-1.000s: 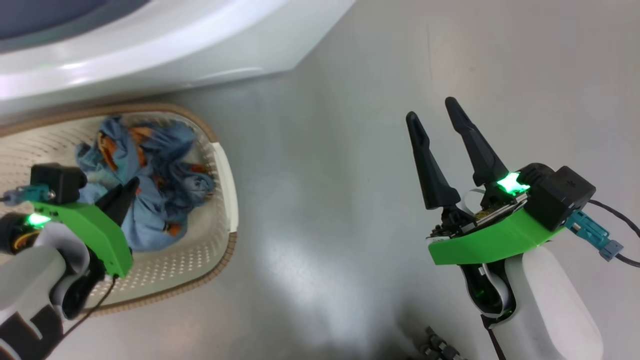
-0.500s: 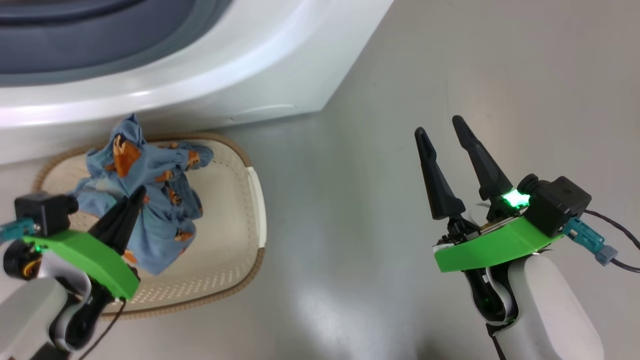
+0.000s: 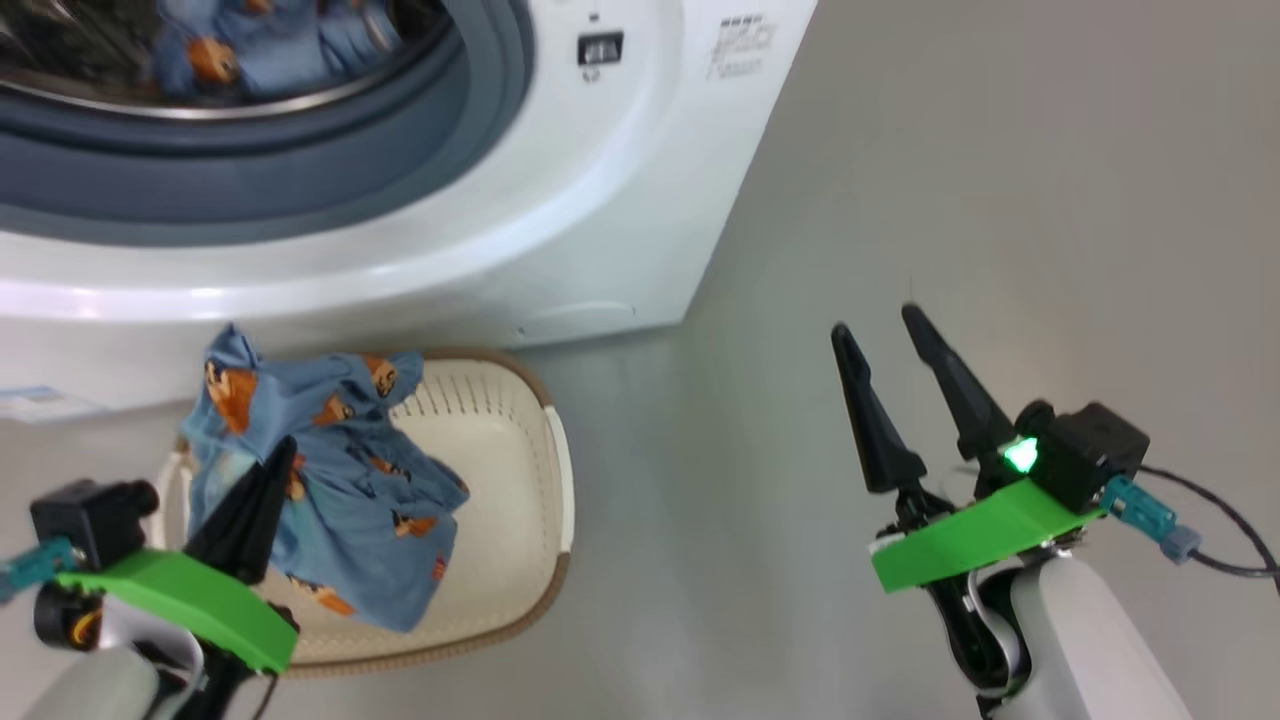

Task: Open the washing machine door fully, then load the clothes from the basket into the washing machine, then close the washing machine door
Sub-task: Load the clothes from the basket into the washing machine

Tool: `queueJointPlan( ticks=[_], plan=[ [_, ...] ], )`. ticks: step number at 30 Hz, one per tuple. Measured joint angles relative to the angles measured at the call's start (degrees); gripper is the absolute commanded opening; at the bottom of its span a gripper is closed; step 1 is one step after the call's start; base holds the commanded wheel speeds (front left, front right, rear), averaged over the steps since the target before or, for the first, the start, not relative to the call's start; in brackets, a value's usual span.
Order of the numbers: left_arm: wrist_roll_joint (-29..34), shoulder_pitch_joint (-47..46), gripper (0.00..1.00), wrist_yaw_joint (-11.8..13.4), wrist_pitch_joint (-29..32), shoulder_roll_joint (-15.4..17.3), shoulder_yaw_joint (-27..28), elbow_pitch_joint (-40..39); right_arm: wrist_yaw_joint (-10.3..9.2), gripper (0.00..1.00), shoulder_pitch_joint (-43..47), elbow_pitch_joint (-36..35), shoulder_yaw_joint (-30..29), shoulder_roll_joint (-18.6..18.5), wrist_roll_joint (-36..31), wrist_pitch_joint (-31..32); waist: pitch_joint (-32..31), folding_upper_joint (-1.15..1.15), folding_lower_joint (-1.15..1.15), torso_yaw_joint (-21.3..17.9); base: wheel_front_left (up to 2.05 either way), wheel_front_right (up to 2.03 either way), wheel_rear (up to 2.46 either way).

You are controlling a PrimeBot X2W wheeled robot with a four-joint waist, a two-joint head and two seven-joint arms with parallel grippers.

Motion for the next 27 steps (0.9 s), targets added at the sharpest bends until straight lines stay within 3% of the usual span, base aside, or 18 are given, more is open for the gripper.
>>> queueJointPlan(
  ticks=[14, 27],
  plan=[
    [9.4, 9.5, 0.00, 2.1, 0.0, -6.7, 13.4, -6.2, 0.00, 1.00, 4.0, 2.8, -1.8, 0.0, -1.5, 0.0, -10.9, 0.00, 0.00, 2.3, 0.00, 0.00, 0.00],
    [16.5, 14.8, 0.00, 4.6, 0.0, -10.6, 19.1, -13.1, 0.00, 1.00, 7.7, 4.2, -2.8, -1.0, -1.8, 0.0, -18.9, 0.00, 0.00, 3.6, 0.00, 0.00, 0.00]
  ],
)
